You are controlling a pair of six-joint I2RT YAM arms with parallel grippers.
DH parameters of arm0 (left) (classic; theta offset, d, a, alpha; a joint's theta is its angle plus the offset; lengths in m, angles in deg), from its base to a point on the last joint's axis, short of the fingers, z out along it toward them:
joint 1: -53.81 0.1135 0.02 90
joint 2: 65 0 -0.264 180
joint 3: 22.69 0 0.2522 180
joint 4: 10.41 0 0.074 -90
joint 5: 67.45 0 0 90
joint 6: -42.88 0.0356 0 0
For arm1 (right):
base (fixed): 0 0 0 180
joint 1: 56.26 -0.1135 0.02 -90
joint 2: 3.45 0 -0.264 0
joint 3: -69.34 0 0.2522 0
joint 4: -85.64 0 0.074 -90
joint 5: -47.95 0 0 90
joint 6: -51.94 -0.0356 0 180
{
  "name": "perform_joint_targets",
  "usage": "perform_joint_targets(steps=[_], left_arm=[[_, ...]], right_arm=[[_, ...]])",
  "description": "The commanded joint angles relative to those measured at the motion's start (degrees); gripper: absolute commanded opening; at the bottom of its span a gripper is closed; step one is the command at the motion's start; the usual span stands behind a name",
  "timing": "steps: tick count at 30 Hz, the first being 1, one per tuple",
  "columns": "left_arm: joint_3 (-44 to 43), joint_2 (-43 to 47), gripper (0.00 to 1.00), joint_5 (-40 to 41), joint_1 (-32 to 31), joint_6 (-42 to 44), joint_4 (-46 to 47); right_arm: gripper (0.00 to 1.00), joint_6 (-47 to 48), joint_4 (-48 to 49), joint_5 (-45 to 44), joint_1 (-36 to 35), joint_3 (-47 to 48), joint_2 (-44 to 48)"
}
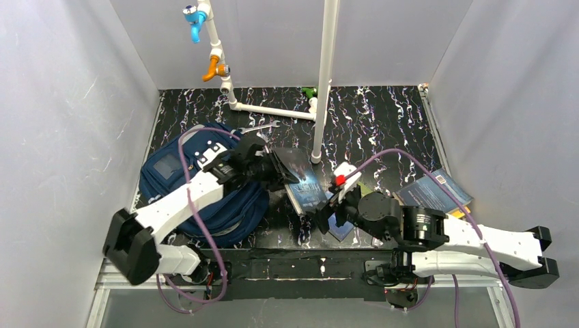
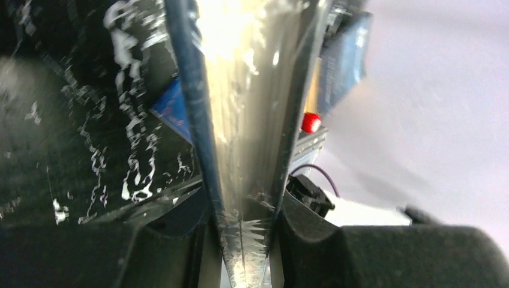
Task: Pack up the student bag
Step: Pick up the book from the center of the board.
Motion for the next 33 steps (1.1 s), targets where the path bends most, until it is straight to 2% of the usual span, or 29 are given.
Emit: perform_joint_targets(steps=[1, 4, 7, 9, 14, 20, 23, 33], left_arm=[[-0.8, 14.4, 0.0, -5.8, 1.8, 19.9, 15.9], [0.2, 22.2, 0.0, -2.5, 2.1, 27.8, 14.3], [3.2, 29.4, 0.0, 3.4, 2.5, 29.1, 14.7], [5.0, 33.5, 0.0, 8.3, 2.6, 27.1, 14.1], [9.0, 41.4, 0.0, 15.2, 2.9, 18.5, 16.2], [12.8, 45.3, 0.0, 15.3, 2.9, 8.0, 21.4], [12.6, 46.1, 0.0, 15.1, 2.9, 7.1, 21.6], [11.0, 45.2, 0.0, 12.9, 2.9, 4.7, 23.1]], right_arm=[[0.98, -21.8, -0.5, -4.0, -0.1, 5.1, -1.0], [0.98, -33.1, 4.2, -1.9, 0.0, 4.3, -3.3], [0.98, -38.9, 16.1, 3.0, 0.0, 0.2, -4.5], [0.98, -40.4, 25.9, 5.9, 0.1, -2.0, -5.8], [0.98, -46.3, 38.1, 8.7, 2.6, -5.6, -7.5], [0.98, -58.1, 55.8, 23.1, 15.9, -12.7, -9.0], [0.98, -63.0, 59.5, 27.1, 19.2, -14.2, -11.1], [0.98, -69.8, 66.9, 28.1, 20.4, -17.2, -14.9]])
